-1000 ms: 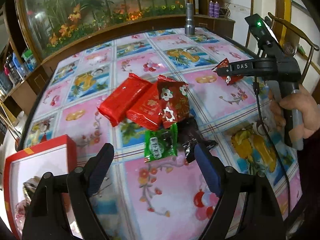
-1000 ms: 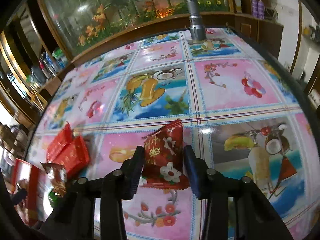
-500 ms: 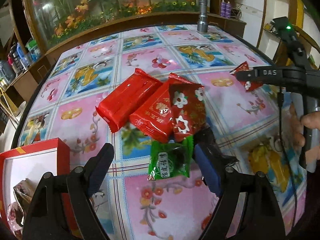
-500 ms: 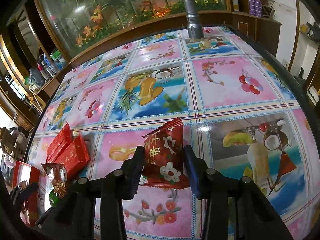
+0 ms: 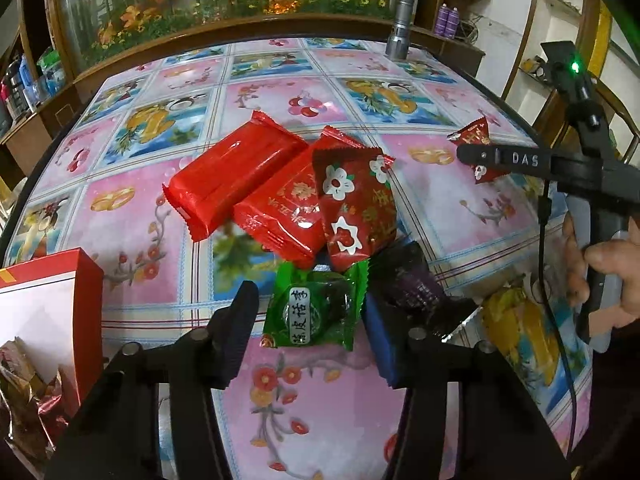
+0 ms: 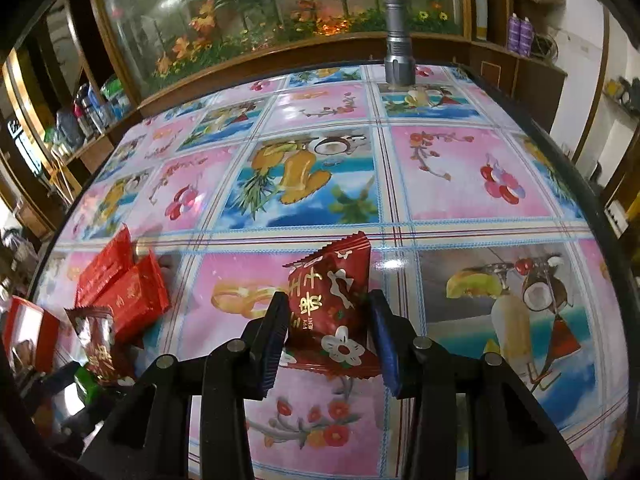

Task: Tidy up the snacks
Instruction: 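Grasp and lift green pack with left gripper while right gripper lifts red flower-print pack, then carry green pack with left and red flower-print pack with right into tray, release both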

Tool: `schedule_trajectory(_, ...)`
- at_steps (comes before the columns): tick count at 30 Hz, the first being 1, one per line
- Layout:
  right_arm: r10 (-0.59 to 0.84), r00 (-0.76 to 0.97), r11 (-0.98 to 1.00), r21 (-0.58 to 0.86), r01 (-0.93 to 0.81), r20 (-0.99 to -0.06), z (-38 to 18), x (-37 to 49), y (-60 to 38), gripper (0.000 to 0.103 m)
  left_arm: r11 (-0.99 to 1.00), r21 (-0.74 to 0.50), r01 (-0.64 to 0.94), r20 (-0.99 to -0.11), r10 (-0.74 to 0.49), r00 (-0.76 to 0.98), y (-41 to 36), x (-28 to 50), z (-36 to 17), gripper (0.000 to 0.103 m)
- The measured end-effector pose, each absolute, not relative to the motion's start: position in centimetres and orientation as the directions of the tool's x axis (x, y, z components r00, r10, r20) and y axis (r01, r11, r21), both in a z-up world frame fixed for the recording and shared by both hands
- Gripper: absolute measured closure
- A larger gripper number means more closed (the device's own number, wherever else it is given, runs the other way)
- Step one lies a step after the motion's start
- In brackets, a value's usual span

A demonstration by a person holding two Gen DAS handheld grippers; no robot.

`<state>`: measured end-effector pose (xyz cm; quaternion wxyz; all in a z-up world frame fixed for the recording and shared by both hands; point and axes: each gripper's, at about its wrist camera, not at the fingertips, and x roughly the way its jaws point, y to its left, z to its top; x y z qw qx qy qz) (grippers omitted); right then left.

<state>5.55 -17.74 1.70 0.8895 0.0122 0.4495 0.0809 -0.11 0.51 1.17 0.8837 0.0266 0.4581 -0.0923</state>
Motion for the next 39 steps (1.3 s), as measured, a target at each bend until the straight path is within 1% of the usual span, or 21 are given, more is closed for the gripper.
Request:
schedule_trajectory(1, 0.148, 0.584, 0.987, 0.083, -0.138, -0.798, 1.7, 5.5, -17.6, 0.059, 0.982, -0.041, 0.186, -0.814, -0.141, 0.564, 0.4, 0.0, 1.2, 0.052)
schedule_trajectory(3, 0.139, 0.587, 0.987, 0.065, -0.145, -0.797, 1.6, 5.5, -17.3, 0.059, 0.981, -0.047, 0.187, -0.811, -0.146, 0.566, 0.4, 0.1, 1.3, 0.059)
schedule_trajectory(4, 0.136, 0.588, 0.987, 0.059, -0.148, -0.797, 1.6, 5.5, -17.3, 0.058, 0.98, -0.048, 0.192, -0.809, -0.151, 0.568, 0.3, 0.1, 1.3, 0.06)
schedule_trajectory(6, 0.128, 0.59, 0.987, 0.046, -0.153, -0.797, 1.6, 5.5, -17.2, 0.059, 0.98, -0.034, 0.198, -0.807, -0.144, 0.573, 0.1, 0.0, 1.3, 0.064)
schedule_trajectory(10, 0.105, 0.593, 0.987, 0.011, -0.161, -0.798, 1.5, 5.3, -16.8, 0.061, 0.977, -0.012, 0.211, -0.8, -0.135, 0.584, -0.3, -0.4, 1.2, 0.068)
schedule_trajectory(12, 0.102, 0.592, 0.987, 0.006, -0.162, -0.8, 1.5, 5.2, -16.8, 0.061, 0.977, -0.024, 0.214, -0.795, -0.148, 0.588, -0.2, -0.7, 1.2, 0.069)
schedule_trajectory(18, 0.151, 0.58, 0.987, 0.09, -0.133, -0.801, 1.8, 5.4, -18.2, 0.065, 0.976, -0.048, 0.211, -0.791, -0.166, 0.589, 0.2, -1.5, 1.3, 0.07)
schedule_trajectory(22, 0.258, 0.563, 0.966, 0.227, -0.126, -0.785, 2.1, 5.5, -19.4, 0.065, 0.976, -0.056, 0.21, -0.778, -0.175, 0.603, 0.5, -2.7, 2.0, 0.07)
schedule_trajectory(25, 0.321, 0.566, 0.944, 0.305, -0.127, -0.759, 2.5, 5.4, -20.0, 0.065, 0.976, -0.054, 0.209, -0.762, -0.176, 0.623, 0.7, -3.7, 2.9, 0.07)
schedule_trajectory(31, 0.413, 0.583, 0.903, 0.397, -0.163, -0.7, 3.2, 5.2, -20.1, 0.065, 0.98, -0.064, 0.186, -0.732, -0.173, 0.658, 2.0, -5.7, 4.6, 0.07)
schedule_trajectory(35, 0.458, 0.618, 0.881, 0.422, -0.216, -0.639, 4.4, 4.5, -19.6, 0.065, 0.986, -0.056, 0.155, -0.707, -0.149, 0.692, 3.5, -7.2, 6.2, 0.07)
schedule_trajectory(39, 0.509, 0.662, 0.853, 0.422, -0.305, -0.55, 6.0, 2.9, -18.2, 0.065, 0.992, -0.04, 0.116, -0.667, -0.113, 0.736, 5.6, -9.1, 7.8, 0.07)
